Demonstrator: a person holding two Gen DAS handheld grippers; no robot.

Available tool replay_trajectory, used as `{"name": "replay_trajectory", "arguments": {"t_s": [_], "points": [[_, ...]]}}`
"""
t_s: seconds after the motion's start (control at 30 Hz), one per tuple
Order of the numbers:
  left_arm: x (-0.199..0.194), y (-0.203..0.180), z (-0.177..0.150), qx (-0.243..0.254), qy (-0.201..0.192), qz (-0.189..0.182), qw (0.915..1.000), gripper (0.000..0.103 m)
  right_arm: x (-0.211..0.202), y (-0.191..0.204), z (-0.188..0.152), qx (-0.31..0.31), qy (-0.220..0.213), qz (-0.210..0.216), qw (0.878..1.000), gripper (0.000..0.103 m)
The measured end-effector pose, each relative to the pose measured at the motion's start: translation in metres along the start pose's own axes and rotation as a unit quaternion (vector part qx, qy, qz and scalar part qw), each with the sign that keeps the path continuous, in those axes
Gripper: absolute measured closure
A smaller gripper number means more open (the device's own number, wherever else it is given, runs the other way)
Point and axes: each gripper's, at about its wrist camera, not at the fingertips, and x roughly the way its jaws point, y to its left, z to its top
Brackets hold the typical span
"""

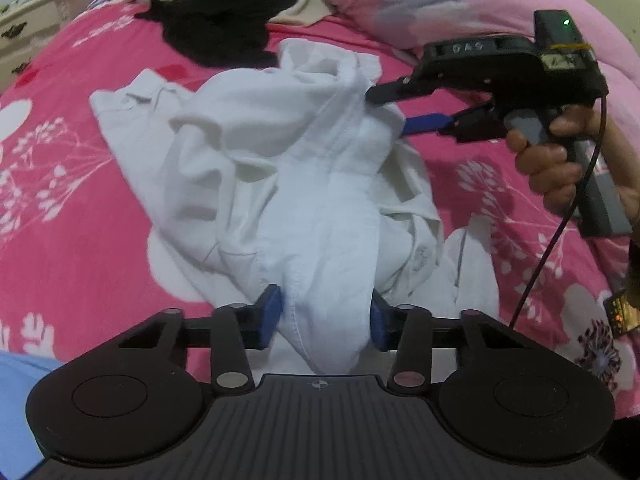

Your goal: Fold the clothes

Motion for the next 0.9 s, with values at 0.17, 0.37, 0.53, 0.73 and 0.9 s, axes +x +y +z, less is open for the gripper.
{"name": "replay_trajectory", "arguments": {"t_s": [0.17, 0.37, 0.53, 0.73, 0.9], "points": [[0.008, 0.005, -0.006, 0.000, 0.012, 0.002, 0.9999, 0.063, -0.007, 0.013, 0.005, -0.017, -0.003, -0.005, 1.000, 0.046], [0.018, 0.011, -0.017, -0.015, 0.019, -0.001, 0.9997, 0.068, 0.012, 0.017, 0.006, 0.012, 0.032, -0.031, 0.999, 0.044], [0.006, 0.018, -0.019, -0.026, -0.007, -0.007, 0.9996, 0.088, 0.016, 0.023, 0.006, 0.022, 0.019, 0.029, 0.999, 0.078], [0.006, 0.023, -0.022, -0.034, -0.001, -0.013, 0.9993, 0.083, 0.031, 0.026, 0.011, 0.045, 0.015, 0.109, 0.993, 0.092], [0.011, 0.019, -0.025, -0.035, 0.006, -0.014, 0.9993, 0.073, 0.055, 0.039, 0.016, 0.045, 0.040, 0.142, 0.988, 0.101]]}}
